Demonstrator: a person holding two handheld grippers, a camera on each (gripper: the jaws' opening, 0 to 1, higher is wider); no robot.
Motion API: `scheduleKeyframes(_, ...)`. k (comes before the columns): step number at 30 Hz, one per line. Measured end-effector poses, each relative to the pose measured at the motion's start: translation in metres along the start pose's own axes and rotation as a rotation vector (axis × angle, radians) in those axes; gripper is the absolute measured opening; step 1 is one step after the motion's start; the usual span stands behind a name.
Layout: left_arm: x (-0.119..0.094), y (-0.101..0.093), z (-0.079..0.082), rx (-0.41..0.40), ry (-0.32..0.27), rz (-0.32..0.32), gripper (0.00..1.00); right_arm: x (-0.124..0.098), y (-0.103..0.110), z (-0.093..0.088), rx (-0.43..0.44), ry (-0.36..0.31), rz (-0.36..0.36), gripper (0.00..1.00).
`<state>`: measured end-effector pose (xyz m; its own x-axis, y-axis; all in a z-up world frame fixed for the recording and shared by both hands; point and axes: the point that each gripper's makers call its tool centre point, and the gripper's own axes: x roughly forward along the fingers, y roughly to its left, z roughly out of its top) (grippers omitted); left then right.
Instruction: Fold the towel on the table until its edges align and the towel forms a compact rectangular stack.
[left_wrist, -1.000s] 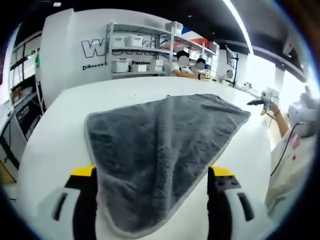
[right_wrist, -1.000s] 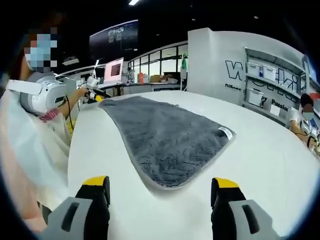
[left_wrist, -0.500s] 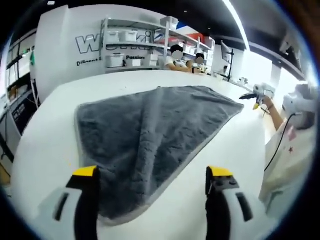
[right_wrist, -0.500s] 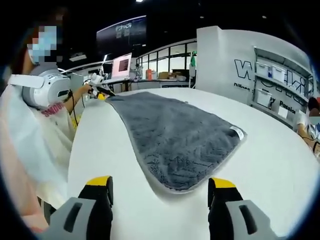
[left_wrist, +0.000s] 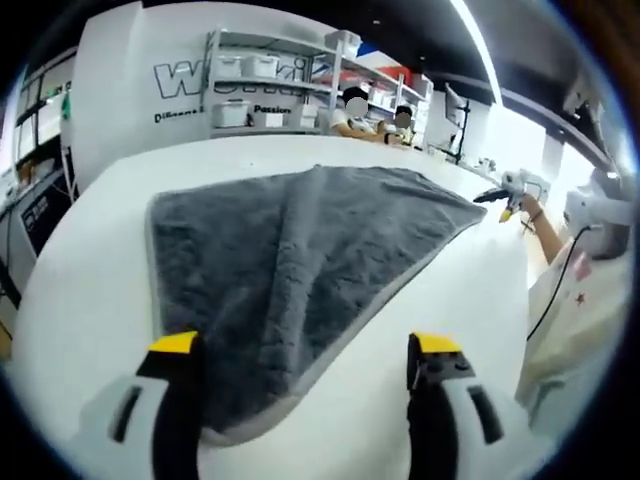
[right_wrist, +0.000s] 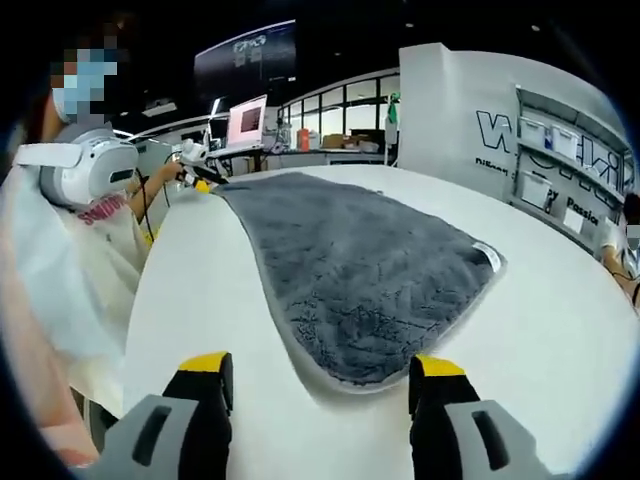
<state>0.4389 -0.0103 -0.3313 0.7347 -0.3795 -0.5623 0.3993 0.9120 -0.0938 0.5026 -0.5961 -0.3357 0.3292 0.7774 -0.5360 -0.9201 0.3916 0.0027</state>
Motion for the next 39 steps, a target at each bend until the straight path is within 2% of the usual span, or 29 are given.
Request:
scheduleKeyframes(4,0.0,0.001,-0.002,0.012,0.005,-0.002,0.86,0.001,0.0,-0.002,0.001,0.01,0.0,0.71)
scheduleKeyframes(7,-0.001,0.004,-0.002,0.018,0.008,0.011,0.81,0.002,0.0,-0.002,0.003,0.01,-0.001,0.7)
scheduleKeyframes(9,-0.006,0.005,0.001,0.018,-0.005,0.029,0.77,0.003,0.0,-0.001,0.004,0.008,-0.001,0.7)
scheduleKeyframes(13,-0.014,-0.001,0.006,0.004,-0.038,0.006,0.78,0.003,0.001,0.0,0.003,0.005,0.006,0.7)
scheduleKeyframes(20,-0.013,-0.002,-0.007,0.005,0.001,0.006,0.78,0.005,0.0,0.0,0.001,0.008,0.009,0.68)
scheduleKeyframes(29,-0.011,-0.001,-0.009,0.008,-0.002,-0.001,0.74,0.005,-0.004,-0.001,0.003,0.007,0.0,0.62)
scheduleKeyframes(35,-0.012,0.006,-0.009,0.014,-0.016,0.017,0.64,0.007,-0.005,-0.001,-0.002,0.004,-0.01,0.56)
scheduleKeyframes(39,-0.012,0.011,-0.011,0.06,-0.008,0.04,0.57,0.008,-0.009,-0.001,-0.011,0.009,-0.024,0.49)
